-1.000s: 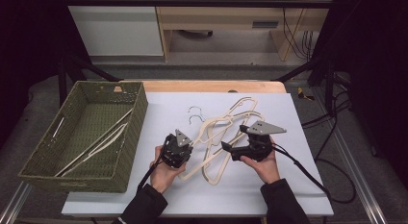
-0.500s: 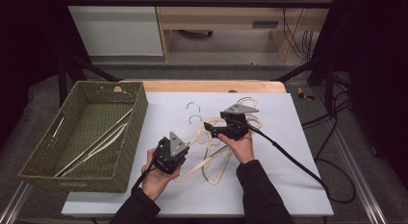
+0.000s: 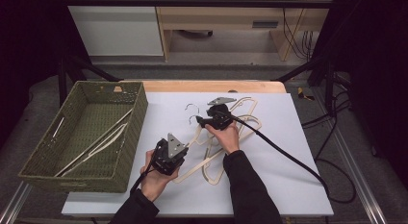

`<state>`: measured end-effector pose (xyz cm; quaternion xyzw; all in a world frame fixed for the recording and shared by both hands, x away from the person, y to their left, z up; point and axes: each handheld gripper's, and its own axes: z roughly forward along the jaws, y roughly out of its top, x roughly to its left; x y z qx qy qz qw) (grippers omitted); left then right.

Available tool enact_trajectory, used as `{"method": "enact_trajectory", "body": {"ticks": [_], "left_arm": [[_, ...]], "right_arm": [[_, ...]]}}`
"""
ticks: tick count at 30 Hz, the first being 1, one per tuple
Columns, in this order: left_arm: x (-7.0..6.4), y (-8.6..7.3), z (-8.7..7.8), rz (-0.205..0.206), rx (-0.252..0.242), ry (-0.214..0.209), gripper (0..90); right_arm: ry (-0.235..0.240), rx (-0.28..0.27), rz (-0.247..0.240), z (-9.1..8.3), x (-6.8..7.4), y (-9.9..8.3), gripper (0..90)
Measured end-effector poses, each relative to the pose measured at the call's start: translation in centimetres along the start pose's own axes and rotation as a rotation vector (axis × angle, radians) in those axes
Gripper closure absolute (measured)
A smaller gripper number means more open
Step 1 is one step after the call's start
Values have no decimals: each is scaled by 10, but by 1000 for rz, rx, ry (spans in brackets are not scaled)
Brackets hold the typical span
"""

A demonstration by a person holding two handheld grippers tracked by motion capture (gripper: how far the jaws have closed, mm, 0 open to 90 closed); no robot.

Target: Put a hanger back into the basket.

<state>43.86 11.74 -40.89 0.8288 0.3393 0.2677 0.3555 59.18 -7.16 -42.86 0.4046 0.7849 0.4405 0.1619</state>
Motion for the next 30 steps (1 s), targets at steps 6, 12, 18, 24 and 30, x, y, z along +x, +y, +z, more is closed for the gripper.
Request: {"method": "enact_trajectory", "body": {"ticks": [6, 12, 18, 24, 30], "left_arm": [[0, 0, 0, 4, -9, -1, 796], [-2, -2, -1, 0, 1, -7, 796], [-6, -4, 0, 9, 8, -21, 795], [-9, -9, 3, 26, 15, -6, 795], [-6, -13, 9, -8, 60, -70, 792]], "right_arm": [[22, 44, 17, 9, -1, 3, 677], [45, 75, 30, 9, 0, 7, 829], [33, 75, 15, 2, 2, 9, 846], [17, 72, 1, -6, 6, 11, 893], [-12, 19, -42, -20, 13, 7, 895]]}}
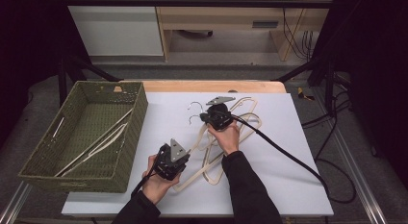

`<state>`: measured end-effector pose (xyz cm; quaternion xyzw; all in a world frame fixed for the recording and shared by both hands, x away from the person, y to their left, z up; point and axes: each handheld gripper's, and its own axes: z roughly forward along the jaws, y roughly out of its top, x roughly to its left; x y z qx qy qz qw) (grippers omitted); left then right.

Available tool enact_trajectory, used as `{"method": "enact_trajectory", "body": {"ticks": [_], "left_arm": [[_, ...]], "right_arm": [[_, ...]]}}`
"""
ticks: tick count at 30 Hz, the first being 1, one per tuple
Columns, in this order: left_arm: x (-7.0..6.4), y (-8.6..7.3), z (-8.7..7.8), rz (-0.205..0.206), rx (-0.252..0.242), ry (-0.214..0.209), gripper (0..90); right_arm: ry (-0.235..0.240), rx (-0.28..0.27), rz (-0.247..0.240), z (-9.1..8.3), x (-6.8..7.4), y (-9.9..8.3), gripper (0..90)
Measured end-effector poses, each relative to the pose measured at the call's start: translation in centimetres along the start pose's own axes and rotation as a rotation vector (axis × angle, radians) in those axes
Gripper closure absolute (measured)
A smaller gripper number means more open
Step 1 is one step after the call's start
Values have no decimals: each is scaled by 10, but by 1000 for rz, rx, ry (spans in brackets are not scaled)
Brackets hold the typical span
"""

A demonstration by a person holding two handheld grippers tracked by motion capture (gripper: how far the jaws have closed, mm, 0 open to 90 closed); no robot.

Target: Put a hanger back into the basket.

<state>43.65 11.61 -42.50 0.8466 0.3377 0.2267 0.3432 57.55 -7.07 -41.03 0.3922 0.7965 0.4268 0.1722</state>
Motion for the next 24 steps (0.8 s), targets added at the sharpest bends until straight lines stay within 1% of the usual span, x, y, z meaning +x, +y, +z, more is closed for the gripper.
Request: {"method": "enact_trajectory", "body": {"ticks": [1, 2, 3, 4, 5, 6, 7, 8, 9, 10, 11, 12, 14, 16, 19, 20, 21, 22, 24], "left_arm": [[0, 0, 0, 0, 0, 0, 789], [1, 0, 1, -21, -13, -14, 743], [3, 1, 1, -27, -19, -15, 743], [4, 2, 2, -46, -19, -41, 679], [5, 4, 3, -58, -31, -58, 641], [7, 5, 4, -64, -48, -60, 603], [10, 7, 5, -60, -75, -45, 490], [14, 11, 8, -77, -92, -77, 467], [14, 11, 8, -77, -92, -77, 434], [17, 16, 12, -84, -113, -88, 405], [19, 19, 14, -79, -112, -98, 392], [20, 21, 17, -84, -116, -109, 374], [23, 26, 24, -105, -114, -149, 345], [23, 31, 30, -119, -111, -171, 351], [24, 36, 37, -137, -105, -197, 425], [24, 36, 37, -137, -105, -197, 462], [23, 38, 39, -138, -102, -206, 462], [22, 39, 41, -139, -98, -210, 523], [18, 41, 43, -140, -98, -242, 622]], "right_arm": [[0, 0, 0, 0, 0, 0, 895], [3, -21, -3, -5, 2, -2, 895], [3, -21, -3, -5, 2, -2, 895], [9, -35, -12, -8, 2, -4, 895], [19, -48, -12, -10, 2, -5, 895], [27, -62, -14, -13, 4, -7, 895], [35, -87, -40, -19, 5, -9, 894], [38, -96, -40, -21, 7, -10, 894], [38, -96, -40, -21, 7, -10, 894], [43, -112, -59, -26, 8, -12, 895], [49, -121, -66, -28, 9, -13, 894], [55, -127, -69, -30, 9, -14, 894], [65, -140, -67, -34, 10, -16, 894], [78, -151, -64, -38, 11, -19, 894], [88, -158, -71, -44, 13, -21, 894], [95, -162, -82, -46, 13, -22, 894], [95, -162, -82, -46, 13, -22, 894], [102, -171, -80, -50, 14, -23, 894], [103, -177, -89, -54, 15, -24, 893]]}}
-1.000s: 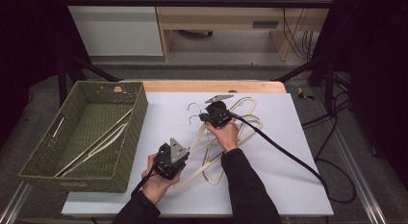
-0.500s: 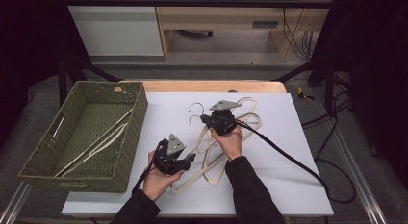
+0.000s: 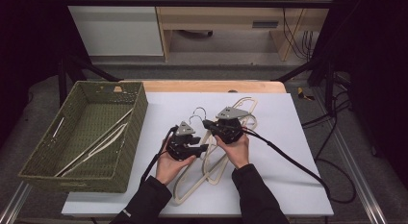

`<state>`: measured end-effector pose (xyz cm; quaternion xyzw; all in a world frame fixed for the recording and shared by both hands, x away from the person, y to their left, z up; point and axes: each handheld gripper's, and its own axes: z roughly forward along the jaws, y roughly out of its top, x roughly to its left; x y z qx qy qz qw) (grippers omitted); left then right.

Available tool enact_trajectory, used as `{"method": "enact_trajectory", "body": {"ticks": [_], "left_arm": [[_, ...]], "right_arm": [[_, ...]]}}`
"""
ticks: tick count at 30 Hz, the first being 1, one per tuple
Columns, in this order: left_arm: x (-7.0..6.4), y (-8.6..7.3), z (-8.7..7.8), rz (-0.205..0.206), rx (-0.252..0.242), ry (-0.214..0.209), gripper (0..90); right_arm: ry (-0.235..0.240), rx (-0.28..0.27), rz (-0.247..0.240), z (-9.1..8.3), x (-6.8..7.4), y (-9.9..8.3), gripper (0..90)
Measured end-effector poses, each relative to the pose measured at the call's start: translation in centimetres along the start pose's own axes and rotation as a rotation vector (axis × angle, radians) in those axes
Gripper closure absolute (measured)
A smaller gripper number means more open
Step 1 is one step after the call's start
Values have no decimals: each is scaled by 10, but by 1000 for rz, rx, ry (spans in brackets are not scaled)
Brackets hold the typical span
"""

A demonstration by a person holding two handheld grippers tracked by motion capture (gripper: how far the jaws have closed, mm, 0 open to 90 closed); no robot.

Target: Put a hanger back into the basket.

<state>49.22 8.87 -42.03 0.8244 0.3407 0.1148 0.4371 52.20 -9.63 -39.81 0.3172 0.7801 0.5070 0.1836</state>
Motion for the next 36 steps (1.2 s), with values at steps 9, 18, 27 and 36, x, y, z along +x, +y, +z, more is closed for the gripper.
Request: {"method": "enact_trajectory", "body": {"ticks": [9, 18, 27, 36], "left_arm": [[-10, -1, -11, -23, -39, -13, 828], [-18, -6, -31, 21, -84, 3, 860], [-16, -9, -51, 49, -99, 24, 860], [-6, -8, -86, 66, -122, 65, 860]], "right_arm": [[25, -34, -5, -18, 6, 0, 885], [69, -83, -29, -53, 20, 5, 790], [88, -101, -30, -87, 24, -6, 551], [3, -91, 18, -113, 10, -33, 269]]}}
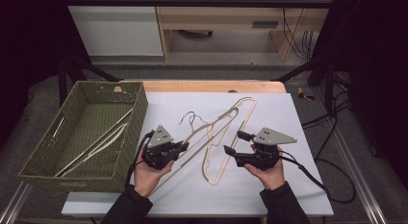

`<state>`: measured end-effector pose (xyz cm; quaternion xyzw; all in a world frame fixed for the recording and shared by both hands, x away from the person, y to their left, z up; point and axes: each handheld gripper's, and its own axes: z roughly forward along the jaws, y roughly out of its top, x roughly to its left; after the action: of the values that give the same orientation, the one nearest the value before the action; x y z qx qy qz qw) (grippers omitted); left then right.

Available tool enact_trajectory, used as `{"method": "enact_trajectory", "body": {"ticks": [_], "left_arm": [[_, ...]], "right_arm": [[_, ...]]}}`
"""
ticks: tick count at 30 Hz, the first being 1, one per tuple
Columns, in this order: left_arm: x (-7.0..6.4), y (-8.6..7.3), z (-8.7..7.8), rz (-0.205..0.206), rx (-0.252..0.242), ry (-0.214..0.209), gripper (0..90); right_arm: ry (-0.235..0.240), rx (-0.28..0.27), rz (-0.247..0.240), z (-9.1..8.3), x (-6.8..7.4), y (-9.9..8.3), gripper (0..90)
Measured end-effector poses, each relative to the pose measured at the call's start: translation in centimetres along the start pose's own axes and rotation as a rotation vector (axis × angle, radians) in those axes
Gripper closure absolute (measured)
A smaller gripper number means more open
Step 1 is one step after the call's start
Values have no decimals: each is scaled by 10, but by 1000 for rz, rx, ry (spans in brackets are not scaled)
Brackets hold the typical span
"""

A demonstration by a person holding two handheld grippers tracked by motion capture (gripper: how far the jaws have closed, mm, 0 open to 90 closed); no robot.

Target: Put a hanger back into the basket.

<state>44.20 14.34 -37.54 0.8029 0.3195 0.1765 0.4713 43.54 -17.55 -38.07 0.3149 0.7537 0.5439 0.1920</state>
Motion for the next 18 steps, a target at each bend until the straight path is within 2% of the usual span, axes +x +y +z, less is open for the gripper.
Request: {"method": "enact_trajectory", "body": {"ticks": [7, 8, 11, 12, 13, 16, 18], "left_arm": [[9, 13, -33, 16, -40, 10, 860], [9, 16, -38, 22, -46, 13, 860], [10, 27, -52, 45, -51, 29, 860], [12, 34, -61, 64, -44, 35, 860], [12, 34, -61, 64, -44, 35, 860], [21, 46, -79, 84, -44, 37, 860], [26, 48, -84, 94, -43, 39, 860]], "right_arm": [[-43, 6, 13, -17, -8, -11, 140], [-61, 11, 13, -22, -10, -13, 121], [-70, 9, 22, -27, -12, -15, 100], [-83, 1, 26, -31, -13, -16, 94], [-83, 1, 26, -31, -13, -16, 94], [-95, -13, 43, -36, -15, -17, 76], [-99, -14, 43, -37, -16, -17, 73]]}}
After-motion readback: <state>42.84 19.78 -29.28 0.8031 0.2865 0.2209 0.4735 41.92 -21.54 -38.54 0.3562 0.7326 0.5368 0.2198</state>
